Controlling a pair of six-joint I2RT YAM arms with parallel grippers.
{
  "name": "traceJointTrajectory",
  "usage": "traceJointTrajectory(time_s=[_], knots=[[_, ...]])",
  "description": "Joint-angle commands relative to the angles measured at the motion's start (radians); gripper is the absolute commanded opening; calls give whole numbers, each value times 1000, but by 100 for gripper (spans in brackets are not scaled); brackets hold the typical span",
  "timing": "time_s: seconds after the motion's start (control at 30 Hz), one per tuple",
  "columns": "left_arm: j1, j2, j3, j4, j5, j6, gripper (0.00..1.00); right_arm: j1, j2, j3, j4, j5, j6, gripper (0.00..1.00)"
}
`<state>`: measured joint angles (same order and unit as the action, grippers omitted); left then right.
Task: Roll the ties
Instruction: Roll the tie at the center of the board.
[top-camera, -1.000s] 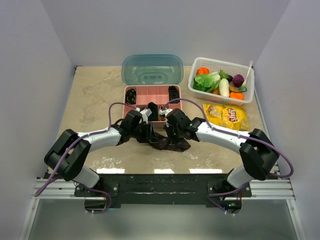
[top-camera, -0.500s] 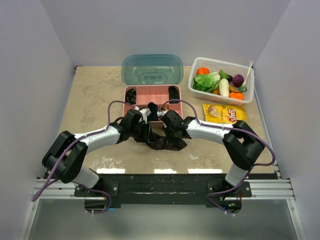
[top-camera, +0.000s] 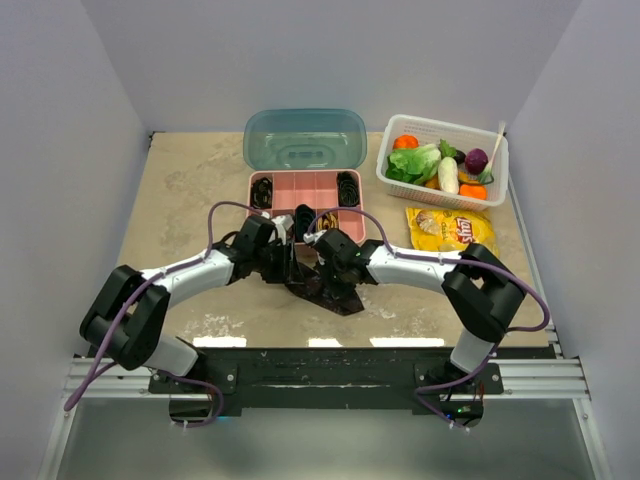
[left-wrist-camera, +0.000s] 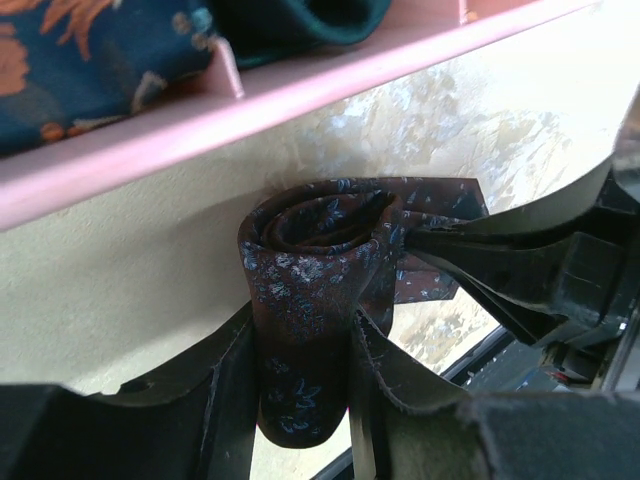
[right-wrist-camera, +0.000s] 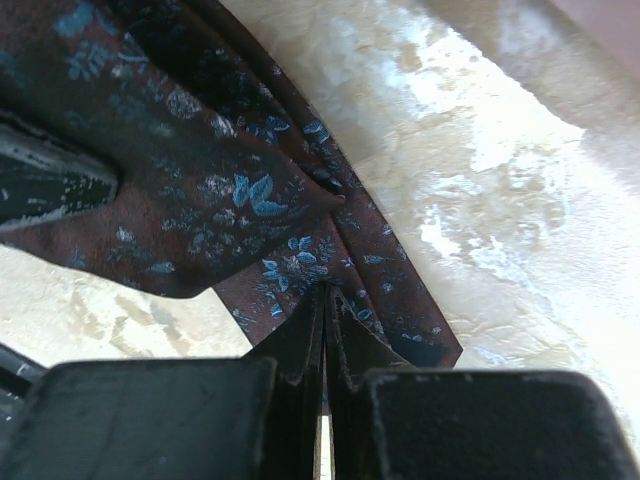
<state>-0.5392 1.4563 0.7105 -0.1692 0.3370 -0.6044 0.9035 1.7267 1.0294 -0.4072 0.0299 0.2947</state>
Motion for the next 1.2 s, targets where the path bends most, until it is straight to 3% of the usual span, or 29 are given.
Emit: traceJointTrajectory(time_s=[0.0, 0.4, 0.67, 0.97, 1.17], knots=[[19, -21, 32, -65, -13, 78, 36, 11, -16, -26, -73, -61, 15, 0], [19, -11, 199, -386, -234, 210, 34, 12, -55, 26, -38, -104, 26, 0], [-11, -2, 280, -524, -444, 227, 32, 6, -159, 34, -53, -4, 46, 0], [-137, 88, 388, -687, -763, 143, 33, -72, -254, -8, -36, -16, 61, 0], [-234, 188, 463, -788, -903, 42, 32, -123, -292, -31, -24, -27, 73, 0]])
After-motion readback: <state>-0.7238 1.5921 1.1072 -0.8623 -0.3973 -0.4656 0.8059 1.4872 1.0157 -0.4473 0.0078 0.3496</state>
